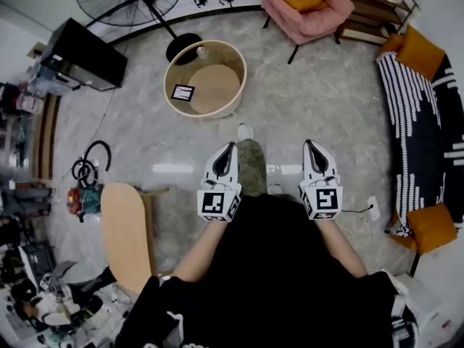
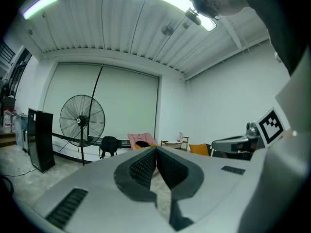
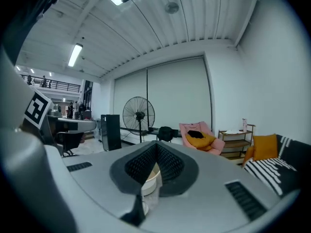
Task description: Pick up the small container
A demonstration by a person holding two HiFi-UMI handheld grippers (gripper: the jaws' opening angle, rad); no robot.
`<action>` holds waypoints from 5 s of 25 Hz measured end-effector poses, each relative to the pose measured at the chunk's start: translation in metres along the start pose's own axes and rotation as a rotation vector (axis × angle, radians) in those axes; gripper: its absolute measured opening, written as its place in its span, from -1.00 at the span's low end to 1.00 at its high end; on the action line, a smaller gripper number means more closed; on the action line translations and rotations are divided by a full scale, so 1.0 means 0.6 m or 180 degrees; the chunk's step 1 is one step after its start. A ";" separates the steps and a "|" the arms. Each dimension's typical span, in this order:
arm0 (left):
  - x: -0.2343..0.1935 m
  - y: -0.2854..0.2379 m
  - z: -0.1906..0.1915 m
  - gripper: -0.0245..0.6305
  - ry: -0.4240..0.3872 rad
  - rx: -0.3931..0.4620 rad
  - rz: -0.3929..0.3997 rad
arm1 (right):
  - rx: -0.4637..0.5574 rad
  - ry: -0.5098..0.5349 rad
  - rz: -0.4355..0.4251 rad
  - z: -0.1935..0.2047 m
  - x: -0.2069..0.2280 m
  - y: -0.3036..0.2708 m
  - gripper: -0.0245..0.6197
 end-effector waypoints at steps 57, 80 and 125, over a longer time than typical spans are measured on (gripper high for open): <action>-0.852 -0.554 -0.045 -0.86 0.0502 0.0086 -0.0717 | -0.0552 0.0485 -0.1156 -0.192 -0.214 -1.081 -0.87; -0.954 -0.744 0.051 -0.86 0.0806 -0.0131 -0.2707 | -0.0855 0.0894 -0.3326 -0.125 -0.280 -1.511 -0.87; -1.255 -0.860 0.732 0.19 0.1291 -0.0664 -0.2082 | -0.1615 0.1285 -0.3461 0.399 -0.434 -1.704 -0.87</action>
Point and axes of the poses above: the fingertips, and each gripper's own axes: y backward along the fingers, x to its right, z out of its underside, the point moved 7 cm from there along y, backward along the fingers, and after that the axes turned 10 degrees about z, right-handed, at the moved point
